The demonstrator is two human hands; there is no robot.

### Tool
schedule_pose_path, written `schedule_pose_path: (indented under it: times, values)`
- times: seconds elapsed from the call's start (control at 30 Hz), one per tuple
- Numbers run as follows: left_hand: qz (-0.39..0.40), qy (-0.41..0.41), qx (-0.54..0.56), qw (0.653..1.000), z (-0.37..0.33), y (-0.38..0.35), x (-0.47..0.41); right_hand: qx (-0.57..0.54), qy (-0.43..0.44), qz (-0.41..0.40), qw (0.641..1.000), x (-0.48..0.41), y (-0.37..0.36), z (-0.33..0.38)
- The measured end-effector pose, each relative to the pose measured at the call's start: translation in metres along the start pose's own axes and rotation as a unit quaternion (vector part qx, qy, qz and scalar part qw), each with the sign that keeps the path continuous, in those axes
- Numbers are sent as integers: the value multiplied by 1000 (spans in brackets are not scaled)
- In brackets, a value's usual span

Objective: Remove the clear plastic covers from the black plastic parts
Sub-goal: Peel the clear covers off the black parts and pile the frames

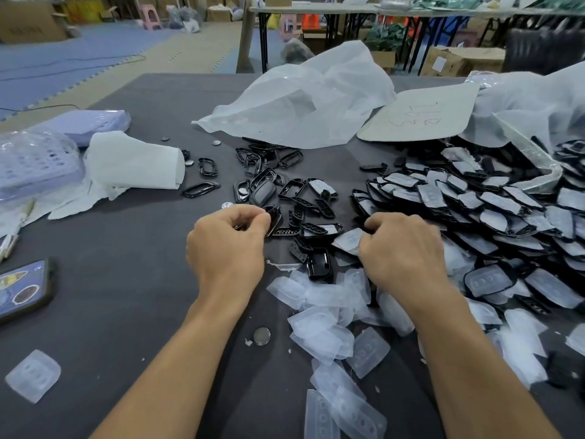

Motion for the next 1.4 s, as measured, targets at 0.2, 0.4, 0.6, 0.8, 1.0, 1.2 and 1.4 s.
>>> schedule_pose_path:
  times: [0.2,0.4,0.6,0.8,1.0,1.2,1.4]
  values:
    - [42,61,109,991,6,-3,-1,-112,-11,-46,993,-1,4,-7]
    - [44,22,-223,973,1,-3,0,-274,28,-113,955,-2,9,-4]
    - [130,-150,-286,937,-7,-24,-1,-452,47,-78,887,6,3,14]
    - [82,-83,-196,974,-2,-12,-3,-532,70,11,844,11,-12,32]
    - [117,-42,-126,984,6,-13,-9,-491,108,46,863,17,-18,44]
    - [69,-48,-77,993,3,-7,-6,-490,87,27,867,17,-18,42]
    - [-47,19,49,997,10,11,-8,-553,42,20,832,18,-17,37]
Point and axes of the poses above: each hand's wrist, its own x-axis away from the middle knuckle, its own y-axis out of the back of the hand, z = x × y, the point moved 6 cm from there along -x, towards the middle knuckle, and after that the axes turned 4 degrees about z, right-handed, at the moved point
